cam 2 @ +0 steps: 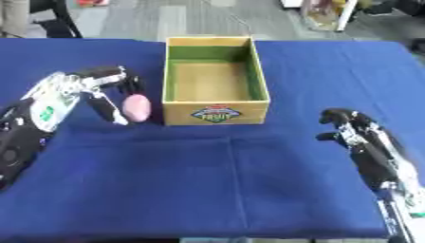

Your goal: Pick up objects on the table and place them in the box.

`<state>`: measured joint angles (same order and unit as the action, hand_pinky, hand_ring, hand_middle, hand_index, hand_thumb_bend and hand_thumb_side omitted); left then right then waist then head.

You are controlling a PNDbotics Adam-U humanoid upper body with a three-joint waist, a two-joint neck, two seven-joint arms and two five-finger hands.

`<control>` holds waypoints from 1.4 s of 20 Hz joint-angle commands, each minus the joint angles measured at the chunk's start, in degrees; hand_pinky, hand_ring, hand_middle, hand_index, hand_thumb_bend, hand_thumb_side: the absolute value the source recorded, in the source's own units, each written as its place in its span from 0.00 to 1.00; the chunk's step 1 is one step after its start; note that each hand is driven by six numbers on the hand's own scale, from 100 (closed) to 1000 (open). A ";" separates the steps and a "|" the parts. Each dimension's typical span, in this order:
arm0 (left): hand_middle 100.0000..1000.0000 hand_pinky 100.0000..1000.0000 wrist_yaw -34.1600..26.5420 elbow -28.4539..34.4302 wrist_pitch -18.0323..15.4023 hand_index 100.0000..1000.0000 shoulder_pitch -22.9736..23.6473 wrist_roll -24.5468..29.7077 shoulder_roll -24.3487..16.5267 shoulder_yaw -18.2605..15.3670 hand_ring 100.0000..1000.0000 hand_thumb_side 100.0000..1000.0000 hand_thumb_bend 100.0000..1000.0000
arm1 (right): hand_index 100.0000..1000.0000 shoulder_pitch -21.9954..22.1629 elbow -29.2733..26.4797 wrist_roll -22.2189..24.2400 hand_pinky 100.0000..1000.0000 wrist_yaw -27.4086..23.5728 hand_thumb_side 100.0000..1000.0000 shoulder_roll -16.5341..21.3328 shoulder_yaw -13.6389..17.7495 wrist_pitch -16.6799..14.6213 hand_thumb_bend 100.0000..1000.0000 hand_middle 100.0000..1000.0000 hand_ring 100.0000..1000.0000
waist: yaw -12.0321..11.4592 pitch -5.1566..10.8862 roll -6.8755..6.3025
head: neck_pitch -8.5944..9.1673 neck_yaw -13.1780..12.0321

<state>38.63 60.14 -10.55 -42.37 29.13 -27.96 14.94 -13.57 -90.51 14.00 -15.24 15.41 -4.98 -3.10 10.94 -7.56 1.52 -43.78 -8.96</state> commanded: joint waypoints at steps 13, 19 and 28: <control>0.18 0.28 1.53 -0.11 1.09 0.36 -0.42 -7.80 -0.55 -0.93 0.22 0.04 0.08 | 0.70 -0.49 -0.97 0.11 0.61 -0.10 0.41 0.72 0.36 -0.19 0.00 0.58 0.93 | 0.30 0.57 0.31 | -0.33 0.04; 0.12 0.24 -0.09 2.90 1.42 0.31 -0.64 -8.41 -1.92 -1.04 0.17 0.05 0.01 | 0.70 -0.43 -0.98 0.05 0.61 -0.21 0.41 0.81 0.46 -0.21 0.00 0.58 0.93 | 0.23 0.72 0.35 | -0.33 0.24; 0.12 0.25 -1.48 11.72 1.59 0.31 -3.93 -9.92 -5.88 -1.42 0.17 0.03 0.04 | 0.70 -0.35 -0.82 0.11 0.61 -0.18 0.42 1.05 0.35 -0.08 0.00 0.58 0.93 | 0.26 1.05 -0.20 | -0.33 0.55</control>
<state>37.75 70.08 -9.10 -44.71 19.72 -31.94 14.42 -13.54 -90.50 14.01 -15.24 15.38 -4.98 -3.09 11.12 -7.39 1.36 -43.78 -8.43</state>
